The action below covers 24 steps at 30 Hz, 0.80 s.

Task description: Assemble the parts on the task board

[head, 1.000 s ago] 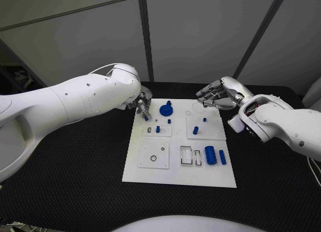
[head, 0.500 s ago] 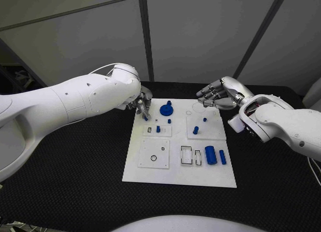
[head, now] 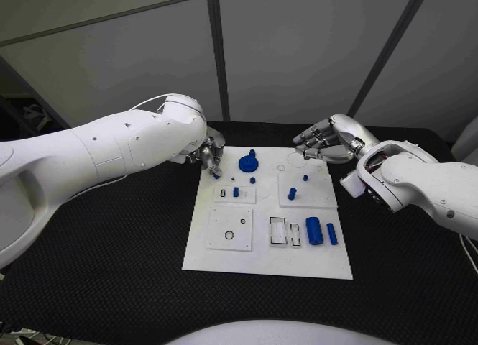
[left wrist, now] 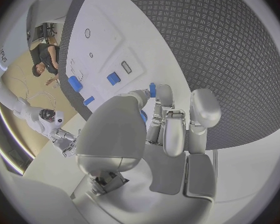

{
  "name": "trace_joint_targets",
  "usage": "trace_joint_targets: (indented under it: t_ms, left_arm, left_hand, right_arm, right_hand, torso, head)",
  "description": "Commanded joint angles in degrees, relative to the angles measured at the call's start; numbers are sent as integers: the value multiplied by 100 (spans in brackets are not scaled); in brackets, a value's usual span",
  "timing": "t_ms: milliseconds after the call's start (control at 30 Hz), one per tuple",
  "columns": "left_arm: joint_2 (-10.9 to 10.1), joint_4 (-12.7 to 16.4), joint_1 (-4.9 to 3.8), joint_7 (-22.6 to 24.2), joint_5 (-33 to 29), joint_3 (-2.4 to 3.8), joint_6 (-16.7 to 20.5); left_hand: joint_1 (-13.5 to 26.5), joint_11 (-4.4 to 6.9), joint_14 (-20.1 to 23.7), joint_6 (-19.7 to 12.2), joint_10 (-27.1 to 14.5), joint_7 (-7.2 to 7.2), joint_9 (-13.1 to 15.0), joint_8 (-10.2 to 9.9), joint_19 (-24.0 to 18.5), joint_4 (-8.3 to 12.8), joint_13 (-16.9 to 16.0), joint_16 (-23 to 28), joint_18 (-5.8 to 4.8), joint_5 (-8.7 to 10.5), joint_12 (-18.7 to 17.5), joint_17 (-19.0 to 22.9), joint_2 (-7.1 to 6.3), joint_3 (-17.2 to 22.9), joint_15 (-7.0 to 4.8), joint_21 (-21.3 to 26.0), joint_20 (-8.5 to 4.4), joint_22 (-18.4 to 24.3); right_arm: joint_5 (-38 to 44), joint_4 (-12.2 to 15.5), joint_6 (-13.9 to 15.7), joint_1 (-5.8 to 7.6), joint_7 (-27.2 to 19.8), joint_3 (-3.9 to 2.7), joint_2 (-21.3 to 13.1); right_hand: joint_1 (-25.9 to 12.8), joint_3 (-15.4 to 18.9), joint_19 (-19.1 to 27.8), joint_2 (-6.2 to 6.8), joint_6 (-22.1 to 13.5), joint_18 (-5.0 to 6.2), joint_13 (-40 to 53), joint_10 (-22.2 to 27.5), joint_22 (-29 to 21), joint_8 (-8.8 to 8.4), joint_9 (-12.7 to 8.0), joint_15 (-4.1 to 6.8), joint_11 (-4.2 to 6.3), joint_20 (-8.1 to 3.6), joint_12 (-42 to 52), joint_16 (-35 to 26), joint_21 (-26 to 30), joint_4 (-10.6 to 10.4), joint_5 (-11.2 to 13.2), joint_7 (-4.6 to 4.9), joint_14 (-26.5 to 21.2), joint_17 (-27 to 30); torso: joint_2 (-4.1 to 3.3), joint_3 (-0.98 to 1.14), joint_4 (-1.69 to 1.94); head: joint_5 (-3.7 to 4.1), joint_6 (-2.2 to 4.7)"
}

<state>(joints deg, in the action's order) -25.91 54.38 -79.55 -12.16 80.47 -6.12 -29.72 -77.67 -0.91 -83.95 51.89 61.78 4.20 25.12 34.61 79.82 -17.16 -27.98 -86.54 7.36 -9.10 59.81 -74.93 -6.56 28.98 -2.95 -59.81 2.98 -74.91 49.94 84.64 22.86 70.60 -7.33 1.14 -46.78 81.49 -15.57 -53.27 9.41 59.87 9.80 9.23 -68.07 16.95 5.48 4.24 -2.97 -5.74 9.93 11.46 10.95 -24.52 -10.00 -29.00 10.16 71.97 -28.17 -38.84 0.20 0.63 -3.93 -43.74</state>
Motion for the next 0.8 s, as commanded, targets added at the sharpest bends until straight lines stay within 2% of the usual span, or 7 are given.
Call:
trace_joint_targets:
  t_ms: [33, 167, 300, 467, 600, 633, 800]
  left_arm:
    - [-114, 117, -13, 218, -207, 0, 362]
    - [-327, 339, -29, 241, -569, -1, 640]
    - [-559, 599, -43, 106, -1143, -2, 874]
    - [-879, 1026, -50, -304, -1864, -4, 1240]
    - [-1203, 1501, -48, -865, -2329, -15, 1790]
    - [-1283, 1623, -45, -990, -2415, -25, 1957]
    - [-1645, 2181, -23, -1355, -2656, -161, 2839]
  left_hand:
    - [156, 93, -330, -40, 124, 0, 68, 42, -11, 753, 15, -28, -137, -9, -55, -719, -45, 859, -23, 80, -5, -455]
    - [373, 111, -346, -16, 196, -13, 173, 101, 30, 918, 39, -37, -147, -14, -101, -746, -161, 1185, -44, 28, -19, -498]
    - [491, 129, -366, 15, 257, -35, 229, 130, 70, 1039, 44, -53, -162, -44, -126, -788, -214, 1359, -60, -38, -28, -536]
    - [663, 156, -394, 69, 358, -58, 290, 162, 125, 1214, 23, -78, -181, -109, -144, -850, -311, 1603, -81, -135, -45, -590]
    - [893, 193, -439, 151, 482, -89, 339, 210, 221, 1397, 17, -121, -218, -446, -153, -954, -430, 1871, -118, -334, -77, -679]
    - [954, 201, -448, 166, 510, -99, 345, 224, 241, 1438, 16, -130, -223, -495, -150, -975, -451, 1932, -126, -372, -89, -696]
    - [1211, 245, -478, 223, 631, -138, 355, 302, 318, 1624, 11, -154, -252, -594, -134, -1040, -522, 2205, -176, -525, -134, -766]
  right_arm:
    - [-15, -3, -15, 9, -30, -3, -7]
    - [-15, -7, -11, 10, -26, -3, -21]
    - [-15, -10, -7, 10, -23, -3, -32]
    - [-15, -4, -4, 10, -19, -3, -49]
    - [-14, 8, 1, 11, -11, -3, -72]
    - [-13, 11, 2, 11, -10, -3, -76]
    - [7, 18, 8, 11, -1, -3, -90]
  right_hand:
    - [-21, -27, -10, -1, 0, 61, -6, -20, -9, -16, 6, -12, -27, 10, -35, -33, 32, -5, -19, 2, 14, -6]
    - [-21, -27, -10, -1, 0, 61, -6, -20, -9, -16, 6, -12, -27, 10, -35, -33, 32, -5, -19, 2, 14, -6]
    - [-21, -27, -10, -1, 0, 61, -6, -20, -9, -16, 6, -12, -27, 10, -35, -33, 32, -5, -19, 2, 14, -6]
    - [-21, -27, -10, -1, 0, 61, -6, -20, -9, -16, 6, -12, -27, 10, -35, -33, 32, -5, -19, 2, 14, -6]
    - [-21, -27, -10, -1, 0, 61, -6, -20, -9, -16, 6, -12, -27, 10, -35, -33, 32, -5, -19, 2, 14, -6]
    - [-21, -27, -10, -1, 0, 61, -6, -20, -9, -16, 6, -12, -27, 10, -35, -33, 32, -5, -19, 2, 14, -6]
    - [-19, -32, -13, -1, 2, 61, -9, -25, -9, -16, 6, -11, -27, 9, -35, -38, 35, 0, -26, 2, 19, -9]
  torso:
    - [11, 5, 7]
    - [8, 4, 19]
    - [13, 7, 37]
    - [7, 8, 20]
    - [8, 18, 25]
    - [9, 20, 26]
    - [19, 24, 41]
  head:
    - [-8, -1]
    - [-6, 5]
    - [-9, 4]
    - [-32, 5]
    - [-52, 0]
    - [-55, -3]
    - [-46, -23]
